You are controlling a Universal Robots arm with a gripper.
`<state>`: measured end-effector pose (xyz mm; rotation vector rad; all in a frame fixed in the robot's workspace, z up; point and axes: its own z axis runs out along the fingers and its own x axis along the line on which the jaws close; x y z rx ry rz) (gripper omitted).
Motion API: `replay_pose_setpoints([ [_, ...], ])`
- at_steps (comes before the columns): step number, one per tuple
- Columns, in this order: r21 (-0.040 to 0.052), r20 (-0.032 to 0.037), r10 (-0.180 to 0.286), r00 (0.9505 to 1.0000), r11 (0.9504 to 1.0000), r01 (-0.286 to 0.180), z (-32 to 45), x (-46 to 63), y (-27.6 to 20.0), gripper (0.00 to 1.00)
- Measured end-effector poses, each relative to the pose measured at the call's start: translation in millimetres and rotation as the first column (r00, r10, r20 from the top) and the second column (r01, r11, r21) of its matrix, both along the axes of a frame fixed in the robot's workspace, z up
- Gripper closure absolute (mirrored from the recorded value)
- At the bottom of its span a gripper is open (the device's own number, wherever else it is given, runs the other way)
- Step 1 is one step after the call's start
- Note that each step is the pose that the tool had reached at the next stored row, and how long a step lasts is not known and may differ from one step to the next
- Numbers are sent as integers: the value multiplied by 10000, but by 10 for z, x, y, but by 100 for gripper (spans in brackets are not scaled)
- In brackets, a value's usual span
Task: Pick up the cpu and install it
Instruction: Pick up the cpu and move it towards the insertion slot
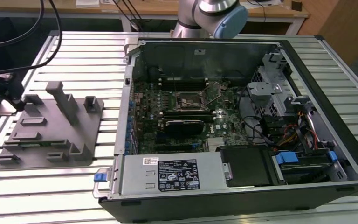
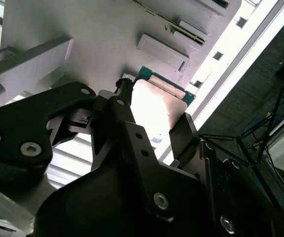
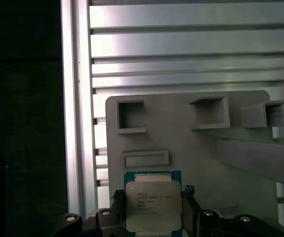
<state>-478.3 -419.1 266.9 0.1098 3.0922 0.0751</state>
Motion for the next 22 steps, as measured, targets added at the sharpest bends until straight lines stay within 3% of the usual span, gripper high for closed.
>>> replay_pose_setpoints([
  [11, 0, 1, 0, 10000, 10000, 0, 155, 0, 3, 45],
  [22, 0, -1, 1, 10000, 10000, -1, 372, 0, 6, 45],
])
